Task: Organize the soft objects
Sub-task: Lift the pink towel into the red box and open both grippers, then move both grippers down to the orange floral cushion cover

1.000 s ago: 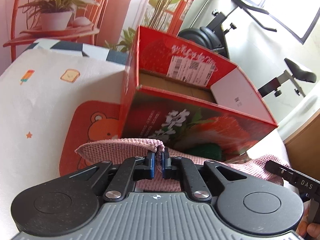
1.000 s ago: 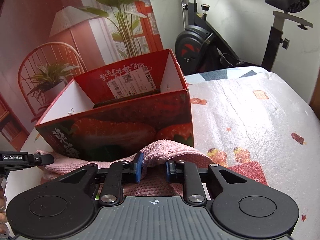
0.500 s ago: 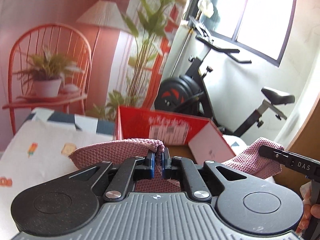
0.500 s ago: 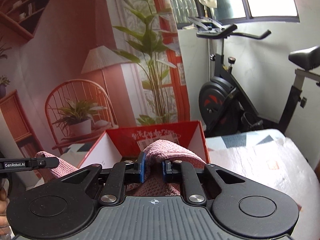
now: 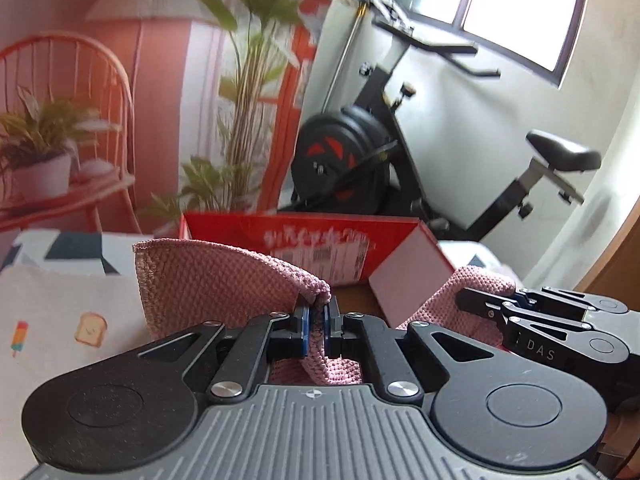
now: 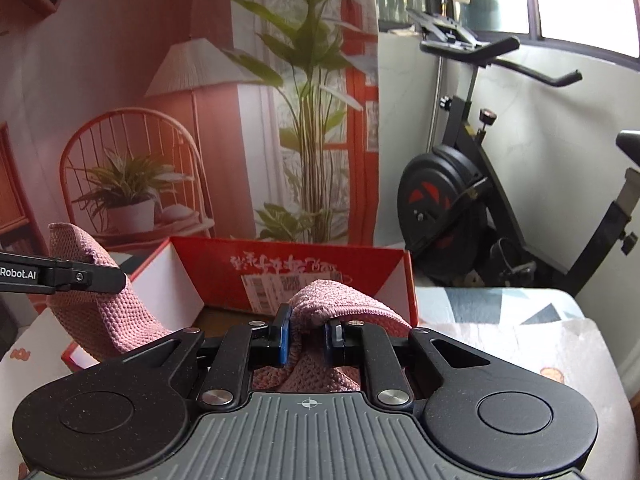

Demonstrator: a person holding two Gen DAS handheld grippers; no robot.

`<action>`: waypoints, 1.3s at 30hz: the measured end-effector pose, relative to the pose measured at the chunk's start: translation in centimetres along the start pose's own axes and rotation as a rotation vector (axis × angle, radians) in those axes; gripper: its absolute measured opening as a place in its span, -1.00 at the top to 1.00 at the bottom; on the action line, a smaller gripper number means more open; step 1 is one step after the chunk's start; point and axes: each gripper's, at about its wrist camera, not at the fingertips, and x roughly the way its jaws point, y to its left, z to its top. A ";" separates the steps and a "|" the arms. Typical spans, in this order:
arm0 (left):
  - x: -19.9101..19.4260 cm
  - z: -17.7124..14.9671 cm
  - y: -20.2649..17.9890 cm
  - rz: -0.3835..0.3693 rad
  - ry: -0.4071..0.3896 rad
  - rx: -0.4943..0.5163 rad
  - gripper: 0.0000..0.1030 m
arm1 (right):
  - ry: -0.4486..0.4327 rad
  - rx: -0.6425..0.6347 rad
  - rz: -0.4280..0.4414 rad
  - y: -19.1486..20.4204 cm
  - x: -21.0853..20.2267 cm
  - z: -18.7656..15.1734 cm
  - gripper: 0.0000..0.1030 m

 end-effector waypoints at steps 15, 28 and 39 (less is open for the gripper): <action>4.8 -2.7 1.8 -0.026 0.201 -0.029 0.84 | 0.190 0.098 0.050 0.6 4.5 -3.2 0.70; -0.4 -3.0 1.0 0.011 0.117 0.060 -0.39 | 0.069 0.073 -0.028 0.2 -1.6 -3.1 -0.16; -7.8 -7.6 0.6 0.027 0.027 0.045 -0.39 | -0.014 0.057 0.017 1.9 -9.8 -8.2 -0.19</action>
